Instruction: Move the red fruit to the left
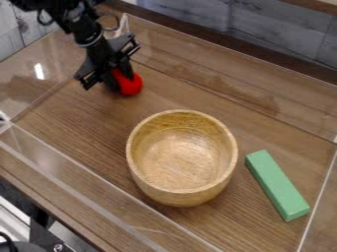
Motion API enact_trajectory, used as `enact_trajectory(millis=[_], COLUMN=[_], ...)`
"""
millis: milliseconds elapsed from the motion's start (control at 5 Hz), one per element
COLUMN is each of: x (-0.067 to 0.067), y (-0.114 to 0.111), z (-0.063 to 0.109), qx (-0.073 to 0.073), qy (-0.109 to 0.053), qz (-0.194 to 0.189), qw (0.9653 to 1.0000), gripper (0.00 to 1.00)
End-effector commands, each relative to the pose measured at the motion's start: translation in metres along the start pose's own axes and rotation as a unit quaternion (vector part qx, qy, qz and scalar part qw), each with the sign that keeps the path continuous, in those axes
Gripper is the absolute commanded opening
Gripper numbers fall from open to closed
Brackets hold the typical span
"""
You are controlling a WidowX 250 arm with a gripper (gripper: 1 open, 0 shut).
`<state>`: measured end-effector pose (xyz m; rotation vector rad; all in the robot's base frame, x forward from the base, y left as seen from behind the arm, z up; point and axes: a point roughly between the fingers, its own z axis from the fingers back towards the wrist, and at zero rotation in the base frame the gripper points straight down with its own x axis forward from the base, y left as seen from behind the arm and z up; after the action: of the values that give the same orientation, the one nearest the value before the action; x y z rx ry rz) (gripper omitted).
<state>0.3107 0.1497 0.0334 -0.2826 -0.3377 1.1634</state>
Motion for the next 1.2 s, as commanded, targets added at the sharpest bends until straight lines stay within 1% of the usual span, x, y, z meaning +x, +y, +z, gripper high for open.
enact_trajectory(millis=[0,400,800,1000], x=[0.020,0.029,0.020,0.019], y=[0.002,0.003,0.000,0.003], z=[0.001,0.001,-0.016,-0.005], qx=[-0.011,-0.013,-0.011,-0.004], qy=[-0.023,-0.012,-0.021,-0.033], qz=[0.006,0.000,0.042,0.042], qw=[0.9997,0.9998,0.9988,0.9986], gripper=[1.00,1.00,1.00,1.00])
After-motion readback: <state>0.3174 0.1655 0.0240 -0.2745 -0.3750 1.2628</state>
